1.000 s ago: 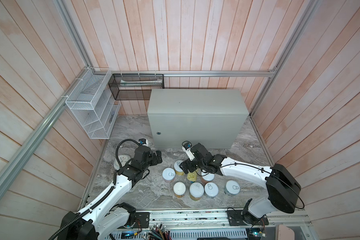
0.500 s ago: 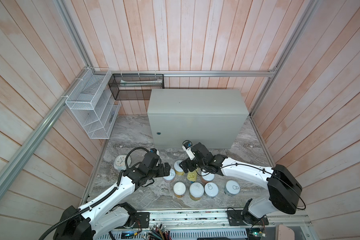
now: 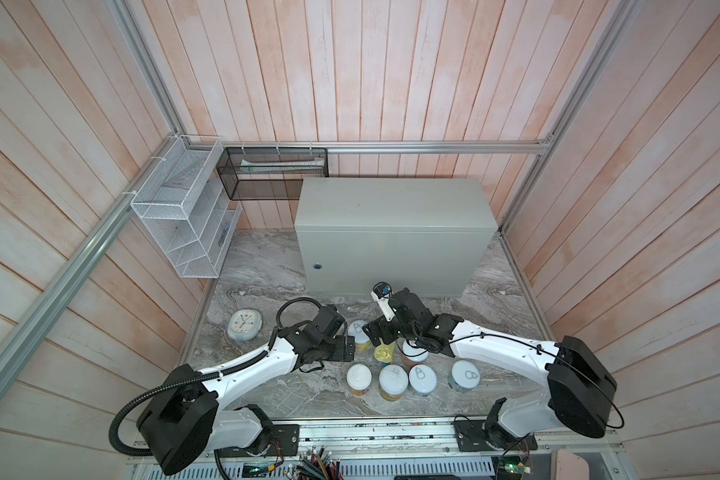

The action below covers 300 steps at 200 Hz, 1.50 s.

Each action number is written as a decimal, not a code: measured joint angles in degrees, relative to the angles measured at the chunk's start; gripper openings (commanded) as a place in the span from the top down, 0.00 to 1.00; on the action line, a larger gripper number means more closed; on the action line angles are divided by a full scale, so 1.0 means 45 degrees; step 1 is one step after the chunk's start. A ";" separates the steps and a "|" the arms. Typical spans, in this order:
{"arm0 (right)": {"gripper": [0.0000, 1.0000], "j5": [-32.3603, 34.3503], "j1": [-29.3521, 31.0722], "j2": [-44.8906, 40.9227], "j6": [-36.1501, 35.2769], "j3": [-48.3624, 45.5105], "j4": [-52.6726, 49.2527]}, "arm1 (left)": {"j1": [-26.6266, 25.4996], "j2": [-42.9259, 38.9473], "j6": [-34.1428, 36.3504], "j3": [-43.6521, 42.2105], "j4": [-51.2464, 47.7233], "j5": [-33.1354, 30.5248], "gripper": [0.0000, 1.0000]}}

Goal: Place and organize the canned foods onto the counter
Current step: 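Close the left gripper around the pink can while the right gripper hovers nearby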

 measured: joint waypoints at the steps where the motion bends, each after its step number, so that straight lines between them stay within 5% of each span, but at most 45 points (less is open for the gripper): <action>1: 0.02 0.0005 0.0000 -0.0005 0.0005 -0.0005 0.0000 | 0.0000 0.0005 0.0000 0.0000 0.0000 0.0000 0.00; 43: 0.02 0.0083 0.0000 -0.0121 0.0044 -0.0117 0.0073 | -0.0015 0.0471 -0.0019 0.0019 0.0019 -0.0423 0.00; 117: 0.03 0.0126 0.0000 -0.0223 -0.0029 -0.0262 0.0209 | -0.0039 0.1044 -0.0291 0.0442 0.0000 -0.1239 0.33; 300: 0.03 0.0049 -0.0160 -0.1734 -0.0831 -0.1564 0.1943 | 0.0214 0.0665 0.0291 0.2526 -0.1627 -0.1287 0.37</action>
